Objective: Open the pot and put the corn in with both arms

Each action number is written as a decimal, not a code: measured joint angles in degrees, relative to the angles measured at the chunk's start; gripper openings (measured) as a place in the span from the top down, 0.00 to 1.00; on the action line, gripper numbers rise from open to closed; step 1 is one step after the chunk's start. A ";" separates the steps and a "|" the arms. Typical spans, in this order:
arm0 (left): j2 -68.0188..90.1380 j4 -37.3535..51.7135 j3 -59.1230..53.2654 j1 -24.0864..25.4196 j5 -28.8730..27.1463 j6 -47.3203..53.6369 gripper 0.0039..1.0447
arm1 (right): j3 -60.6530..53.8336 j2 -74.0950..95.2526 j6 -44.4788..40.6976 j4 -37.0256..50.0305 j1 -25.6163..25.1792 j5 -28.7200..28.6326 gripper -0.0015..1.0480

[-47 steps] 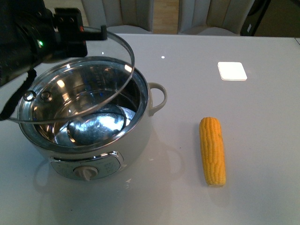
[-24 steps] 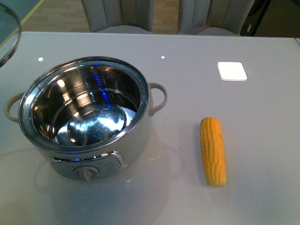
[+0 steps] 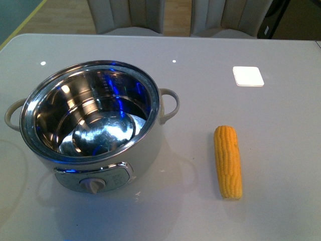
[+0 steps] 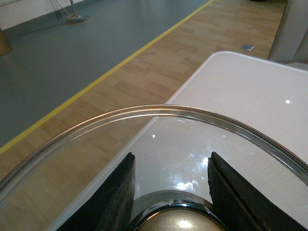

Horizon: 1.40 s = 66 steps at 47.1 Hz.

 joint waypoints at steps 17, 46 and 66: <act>11.96 4.02 4.50 0.13 2.03 -0.81 0.62 | 0.00 0.00 0.00 0.00 0.00 -0.02 0.08; 19.87 4.52 5.20 0.13 2.01 -1.31 0.62 | 0.00 0.00 0.00 0.00 0.00 0.00 0.08; 24.39 4.39 10.47 -1.29 0.31 -3.50 0.52 | 0.00 0.00 0.00 0.00 0.00 0.00 0.08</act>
